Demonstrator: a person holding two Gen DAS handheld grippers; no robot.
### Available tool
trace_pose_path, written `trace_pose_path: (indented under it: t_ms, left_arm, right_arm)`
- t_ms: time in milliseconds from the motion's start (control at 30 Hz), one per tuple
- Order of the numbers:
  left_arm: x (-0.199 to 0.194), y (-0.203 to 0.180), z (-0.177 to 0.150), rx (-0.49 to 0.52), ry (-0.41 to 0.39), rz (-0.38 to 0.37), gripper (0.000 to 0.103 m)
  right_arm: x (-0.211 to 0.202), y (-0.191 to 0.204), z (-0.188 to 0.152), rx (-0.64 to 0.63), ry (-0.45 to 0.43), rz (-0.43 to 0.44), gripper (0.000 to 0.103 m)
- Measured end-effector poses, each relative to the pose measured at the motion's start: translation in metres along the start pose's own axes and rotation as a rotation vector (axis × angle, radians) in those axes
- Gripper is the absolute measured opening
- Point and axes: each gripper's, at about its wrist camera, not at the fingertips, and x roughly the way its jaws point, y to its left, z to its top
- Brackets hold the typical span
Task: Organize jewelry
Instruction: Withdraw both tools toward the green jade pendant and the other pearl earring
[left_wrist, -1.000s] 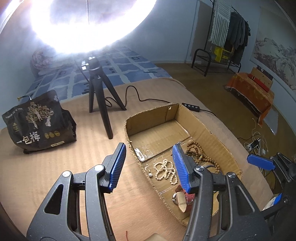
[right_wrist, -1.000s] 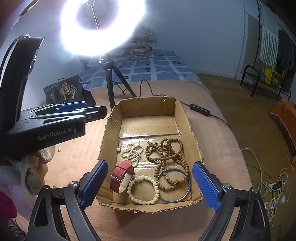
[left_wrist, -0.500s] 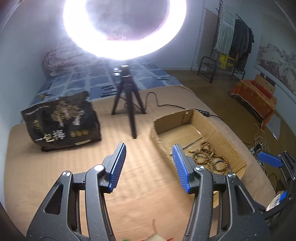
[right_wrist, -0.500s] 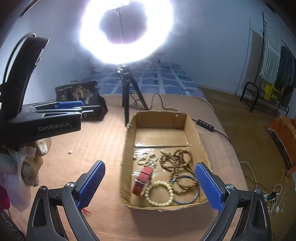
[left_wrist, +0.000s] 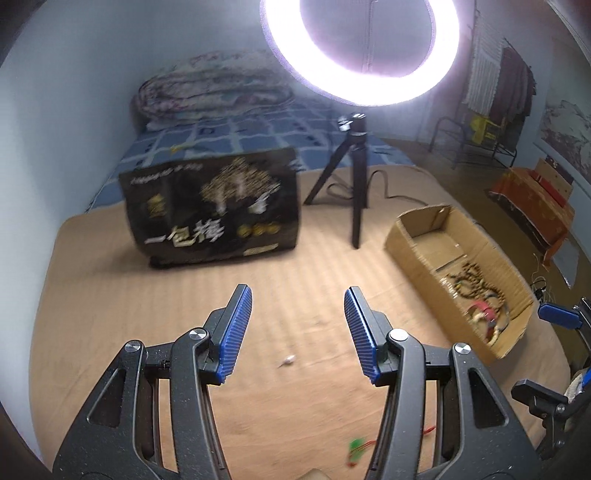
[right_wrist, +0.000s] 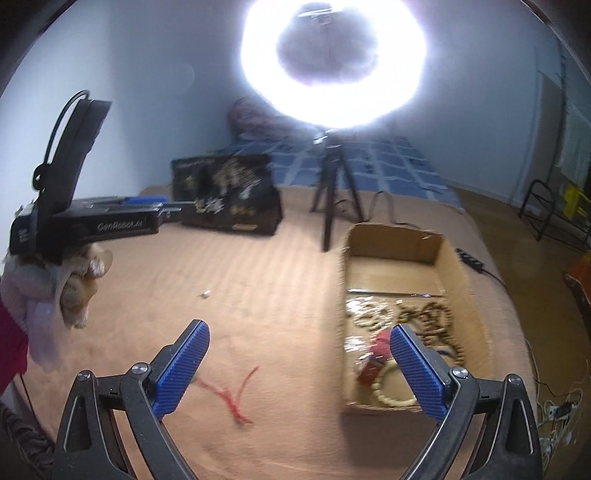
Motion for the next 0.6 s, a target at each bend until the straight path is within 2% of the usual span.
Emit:
trace_pose_path:
  t_ms: [133, 200, 533, 600]
  left_arm:
    - [0.004, 0.022, -0.015, -0.032, 0.027, 0.002, 0.054]
    - [0.006, 0.028, -0.020, -0.039, 0.037, -0.002, 0.053]
    - [0.015, 0.040, -0.038, -0.026, 0.073, -0.018, 0.053]
    - [0.018, 0.043, -0.042, -0.027, 0.085, -0.024, 0.050]
  right_arm:
    - [0.011, 0.023, -0.006, -0.046, 0.045, 0.050, 0.089]
    - [0.019, 0.033, -0.011, -0.061, 0.075, 0.077, 0.081]
    - [0.051, 0.083, -0.034, -0.158, 0.178, 0.162, 0.076]
    - [0.057, 0.089, -0.039, -0.166, 0.194, 0.177, 0.075]
